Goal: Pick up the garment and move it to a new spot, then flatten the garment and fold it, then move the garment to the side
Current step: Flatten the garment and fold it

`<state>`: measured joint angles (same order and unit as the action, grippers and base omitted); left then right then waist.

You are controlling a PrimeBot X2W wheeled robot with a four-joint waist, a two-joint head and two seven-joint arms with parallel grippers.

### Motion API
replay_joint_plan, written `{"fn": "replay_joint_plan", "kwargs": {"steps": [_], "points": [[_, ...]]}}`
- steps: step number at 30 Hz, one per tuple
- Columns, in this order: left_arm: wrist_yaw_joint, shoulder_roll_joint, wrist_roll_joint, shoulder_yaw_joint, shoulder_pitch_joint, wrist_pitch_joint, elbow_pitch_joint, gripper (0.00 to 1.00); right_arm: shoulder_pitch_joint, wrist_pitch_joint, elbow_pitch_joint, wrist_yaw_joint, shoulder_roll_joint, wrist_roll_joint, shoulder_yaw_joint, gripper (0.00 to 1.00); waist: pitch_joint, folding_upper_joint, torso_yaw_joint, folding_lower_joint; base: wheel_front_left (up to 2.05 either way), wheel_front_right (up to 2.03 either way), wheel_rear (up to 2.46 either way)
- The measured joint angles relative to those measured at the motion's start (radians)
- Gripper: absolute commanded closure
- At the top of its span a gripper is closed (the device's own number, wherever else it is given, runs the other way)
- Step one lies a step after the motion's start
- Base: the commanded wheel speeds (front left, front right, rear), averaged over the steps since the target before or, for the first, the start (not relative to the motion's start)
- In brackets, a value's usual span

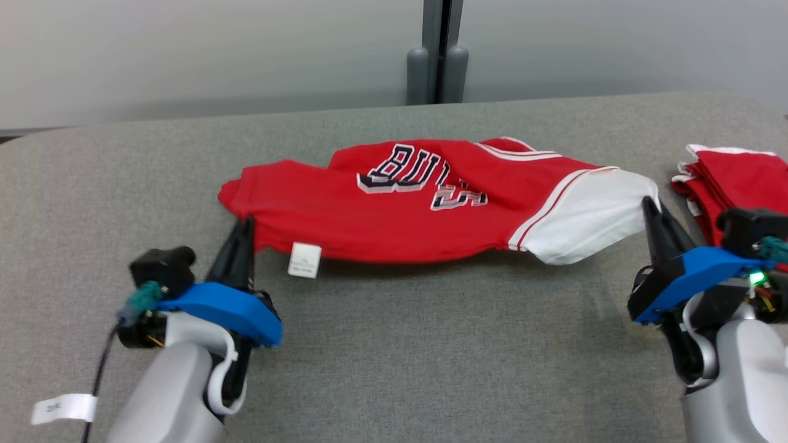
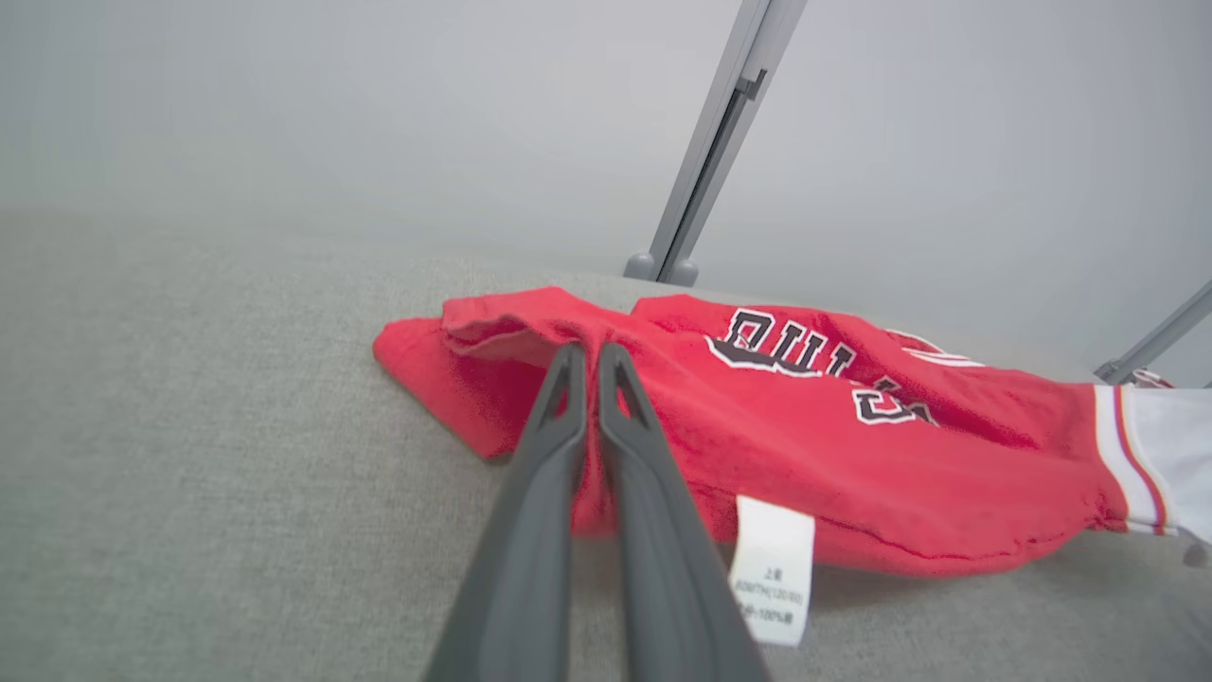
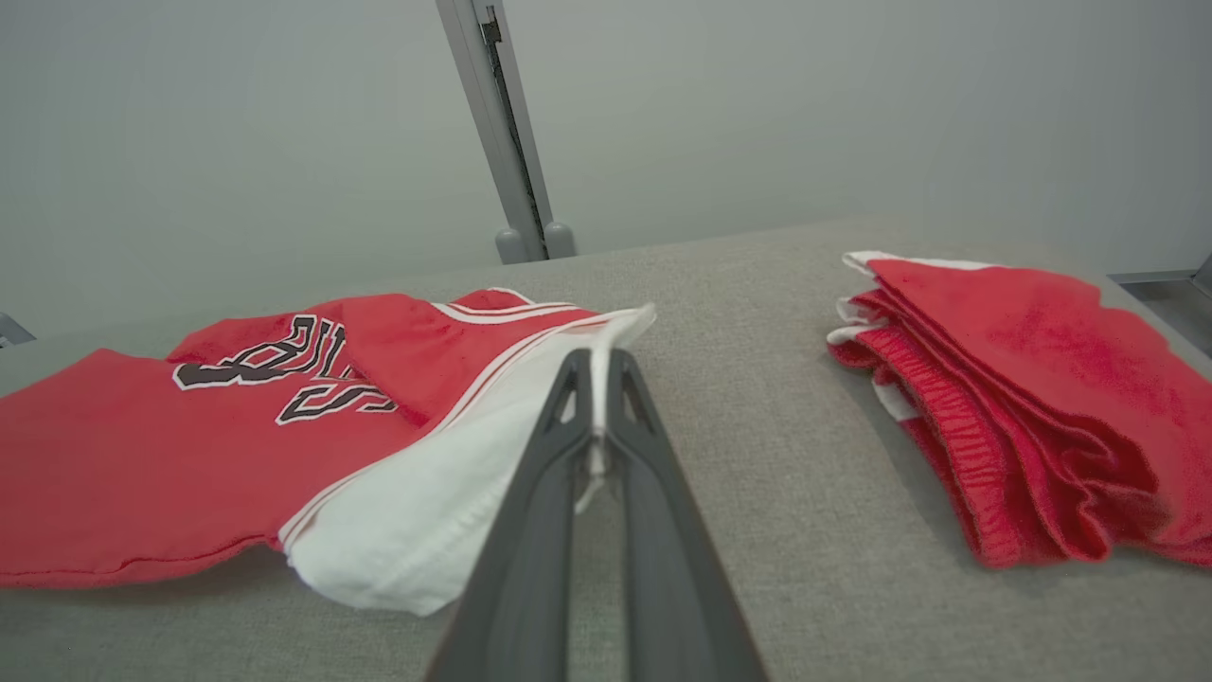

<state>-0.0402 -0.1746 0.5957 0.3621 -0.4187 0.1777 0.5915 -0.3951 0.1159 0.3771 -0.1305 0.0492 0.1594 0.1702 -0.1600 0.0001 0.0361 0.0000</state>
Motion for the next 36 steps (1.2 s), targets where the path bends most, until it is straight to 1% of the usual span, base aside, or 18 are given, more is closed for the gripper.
{"fn": "replay_joint_plan", "kwargs": {"steps": [4, 6, 9, 11, 14, 17, 20, 22, 24, 26, 28, 31, 33, 36], "points": [[0.014, -0.060, 0.012, -0.029, 0.015, -0.035, -0.180, 1.00, 0.046, 0.069, -0.214, 0.000, 0.000, 0.009, 0.000, 1.00, 0.038, 0.0000, 0.002, 0.0000, 0.00, 0.00, 0.00], [0.023, -0.097, 0.020, -0.038, 0.028, -0.084, -0.289, 1.00, 0.061, 0.116, -0.325, 0.000, 0.000, 0.014, 0.000, 1.00, 0.055, 0.0000, 0.003, 0.0000, 0.00, 0.00, 0.00], [0.032, -0.178, 0.005, -0.034, 0.034, -0.187, -0.443, 1.00, 0.077, 0.212, -0.487, 0.000, 0.001, 0.024, 0.002, 1.00, 0.073, 0.0000, 0.002, -0.0001, 0.00, 0.00, 0.00], [0.041, -0.231, -0.001, -0.039, 0.030, -0.257, -0.548, 1.00, 0.075, 0.271, -0.587, 0.000, 0.025, 0.012, 0.004, 1.00, 0.077, 0.0000, 0.000, -0.0002, 0.00, 0.00, 0.00], [0.063, -0.287, 0.001, -0.061, 0.015, -0.349, -0.698, 1.00, 0.052, 0.337, -0.701, 0.000, 0.070, 0.007, 0.016, 1.00, 0.076, -0.0001, -0.001, -0.0002, 0.00, 0.00, 0.00], [0.086, -0.327, 0.013, -0.088, -0.002, -0.424, -0.826, 1.00, 0.005, 0.405, -0.788, 0.000, 0.103, 0.011, 0.026, 1.00, 0.063, 0.0000, 0.000, -0.0002, 0.00, 0.00, 0.00], [0.097, -0.343, 0.053, -0.098, -0.017, -0.497, -0.914, 1.00, -0.065, 0.465, -0.852, 0.000, 0.147, 0.019, 0.033, 1.00, 0.046, 0.0000, 0.001, -0.0002, 0.00, 0.00, 0.00], [0.108, -0.355, 0.065, -0.109, -0.032, -0.529, -0.946, 1.00, -0.104, 0.494, -0.864, 0.000, 0.171, 0.020, 0.034, 1.00, 0.026, 0.0000, 0.005, -0.0002, 0.00, 0.00, 0.00], [0.112, -0.365, 0.071, -0.122, -0.055, -0.548, -0.957, 1.00, -0.139, 0.517, -0.847, 0.000, 0.183, 0.034, 0.029, 1.00, -0.002, 0.0000, 0.013, -0.0002, 0.00, 0.00, 0.00], [0.116, -0.362, 0.086, -0.127, -0.077, -0.556, -0.951, 1.00, -0.180, 0.526, -0.806, 0.000, 0.188, 0.048, 0.021, 1.00, -0.038, 0.0000, 0.023, -0.0001, 0.00, 0.00, 0.00], [0.114, -0.370, 0.081, -0.132, -0.100, -0.564, -0.924, 1.00, -0.228, 0.520, -0.738, 0.000, 0.185, 0.059, 0.012, 1.00, -0.086, 0.0000, 0.040, 0.0000, 0.00, 0.00, 0.00], [0.105, -0.372, 0.086, -0.144, -0.149, -0.556, -0.852, 1.00, -0.330, 0.478, -0.604, 0.000, 0.174, 0.053, -0.012, 1.00, -0.164, 0.0000, 0.064, 0.0003, 0.00, 0.00, 0.00], [0.099, -0.372, 0.083, -0.154, -0.200, -0.545, -0.794, 1.00, -0.419, 0.425, -0.511, 0.000, 0.164, 0.036, -0.034, 1.00, -0.218, 0.0000, 0.076, 0.0003, 0.00, 0.00, 0.00], [0.073, -0.376, 0.064, -0.165, -0.315, -0.509, -0.695, 1.00, -0.562, 0.323, -0.369, 0.000, 0.158, -0.007, -0.050, 1.00, -0.288, 0.0000, 0.083, 0.0005, 0.00, 0.00, 0.00]]}}
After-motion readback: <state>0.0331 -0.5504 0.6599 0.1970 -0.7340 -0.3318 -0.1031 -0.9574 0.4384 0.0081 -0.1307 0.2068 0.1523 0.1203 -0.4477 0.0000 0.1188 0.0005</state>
